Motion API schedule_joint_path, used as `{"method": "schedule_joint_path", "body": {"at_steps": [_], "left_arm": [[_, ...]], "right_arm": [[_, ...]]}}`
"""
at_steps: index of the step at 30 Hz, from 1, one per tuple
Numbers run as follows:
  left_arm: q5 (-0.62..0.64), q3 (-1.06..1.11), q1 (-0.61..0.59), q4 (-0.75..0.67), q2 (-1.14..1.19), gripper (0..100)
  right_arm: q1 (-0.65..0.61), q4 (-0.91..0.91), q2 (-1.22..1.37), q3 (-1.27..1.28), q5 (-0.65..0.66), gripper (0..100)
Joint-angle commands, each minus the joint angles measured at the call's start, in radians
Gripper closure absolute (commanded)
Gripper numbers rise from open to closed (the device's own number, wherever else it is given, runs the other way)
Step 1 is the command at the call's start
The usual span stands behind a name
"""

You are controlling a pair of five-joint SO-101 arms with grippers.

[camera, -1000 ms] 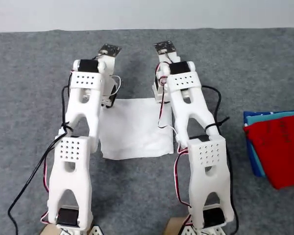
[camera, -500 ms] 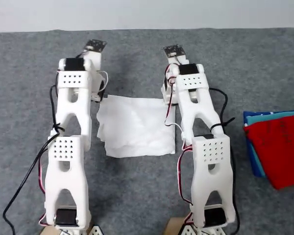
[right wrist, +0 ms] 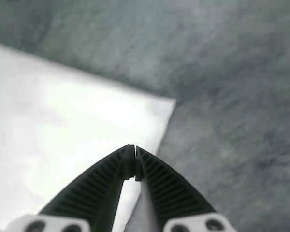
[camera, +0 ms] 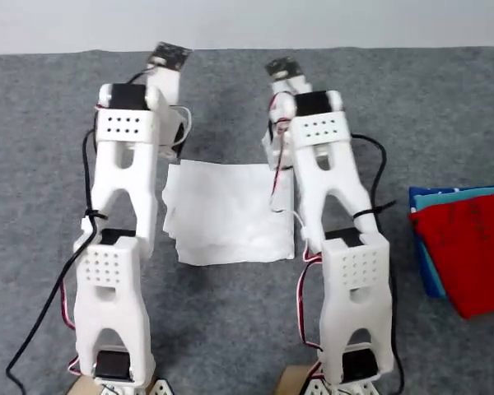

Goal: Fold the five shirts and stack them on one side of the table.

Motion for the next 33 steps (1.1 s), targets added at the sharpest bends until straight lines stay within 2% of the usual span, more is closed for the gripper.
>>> {"method": "schedule_joint_path", "body": {"at_steps": [1, 9, 16, 22, 27, 33], "left_arm": [[-0.008, 0.056, -0.026, 0.026, -0.13, 94], [-0.032, 0.22, -0.199, 0.028, -0.229, 94], [-0.107, 0.305, -0.488, 0.028, -0.301, 94], [-0.183, 0.314, -0.715, 0.028, -0.302, 94], [-0.219, 0.314, -0.798, 0.028, -0.302, 94], [-0.221, 0.328, -0.818, 0.026, -0.302, 94]], "right_arm": [[-0.016, 0.07, -0.088, -0.028, 0.002, 99.0], [-0.137, 0.165, -0.085, -0.028, 0.0, 99.0], [-0.302, 0.117, -0.07, -0.021, 0.008, 99.0], [-0.352, 0.015, 0.088, -0.028, 0.009, 99.0], [-0.389, -0.093, 0.179, -0.091, 0.009, 99.0], [-0.407, -0.142, 0.263, -0.307, 0.009, 99.0]]}}
